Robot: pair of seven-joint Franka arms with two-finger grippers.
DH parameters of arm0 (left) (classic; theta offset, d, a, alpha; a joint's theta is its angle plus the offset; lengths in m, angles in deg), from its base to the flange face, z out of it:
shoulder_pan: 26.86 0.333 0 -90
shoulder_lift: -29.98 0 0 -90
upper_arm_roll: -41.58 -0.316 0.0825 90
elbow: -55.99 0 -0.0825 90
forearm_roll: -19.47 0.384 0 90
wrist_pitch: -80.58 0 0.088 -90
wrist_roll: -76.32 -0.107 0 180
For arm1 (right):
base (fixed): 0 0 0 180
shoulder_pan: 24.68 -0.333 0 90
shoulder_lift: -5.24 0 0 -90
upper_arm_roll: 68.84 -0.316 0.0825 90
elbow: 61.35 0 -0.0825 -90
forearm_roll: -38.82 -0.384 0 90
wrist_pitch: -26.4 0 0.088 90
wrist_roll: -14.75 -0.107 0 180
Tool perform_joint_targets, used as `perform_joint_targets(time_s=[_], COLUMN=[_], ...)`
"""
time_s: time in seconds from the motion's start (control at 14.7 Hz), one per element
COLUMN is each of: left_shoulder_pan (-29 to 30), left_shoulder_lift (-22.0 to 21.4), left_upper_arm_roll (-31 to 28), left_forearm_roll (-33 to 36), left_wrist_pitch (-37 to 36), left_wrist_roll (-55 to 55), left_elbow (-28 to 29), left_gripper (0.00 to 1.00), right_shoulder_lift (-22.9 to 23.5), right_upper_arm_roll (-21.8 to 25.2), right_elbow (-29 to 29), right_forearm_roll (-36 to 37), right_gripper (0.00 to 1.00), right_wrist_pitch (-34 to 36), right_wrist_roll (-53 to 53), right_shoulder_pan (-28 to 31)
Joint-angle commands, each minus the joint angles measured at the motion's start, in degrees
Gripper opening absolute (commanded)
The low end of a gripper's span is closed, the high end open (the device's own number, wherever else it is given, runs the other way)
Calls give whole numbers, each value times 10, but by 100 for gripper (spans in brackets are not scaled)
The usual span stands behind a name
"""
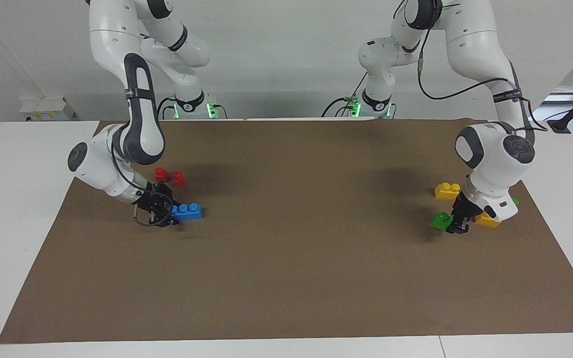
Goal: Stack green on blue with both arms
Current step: 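Grasp the green brick with the left gripper while the right gripper grasps the blue brick, then lift both bricks and carry them toward each other at the table center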
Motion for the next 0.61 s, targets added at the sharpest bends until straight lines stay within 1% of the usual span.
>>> perform_joint_targets(time_s=[0.0, 0.2, 0.27, 0.41, 0.54], left_shoulder_pan=[-38, -68, -75, -95, -115], left_shoulder_lift=[-33, -68, -76, -91, -104], left_upper_arm_roll=[-5, -3, -2, -2, -1], left_forearm_roll=[10, 7, 6, 5, 4], left_wrist_pitch=[-37, -78, -90, -105, -127], left_wrist_roll=[69, 128, 147, 185, 224], left_elbow=[8, 9, 8, 8, 8], left_gripper=[0, 0, 0, 0, 0], right_shoulder_lift=[-9, -9, -11, -25, -32], right_upper_arm_roll=[-3, -7, -7, -7, -7], right_elbow=[-26, -94, -110, -118, -117], right_forearm_roll=[-18, -19, -19, -29, -32], right_gripper=[0, 0, 0, 0, 0], right_wrist_pitch=[38, 105, 120, 125, 114], right_wrist_roll=[25, 17, 1, -50, -95], right_shoulder_pan=[10, -7, -27, -59, -105])
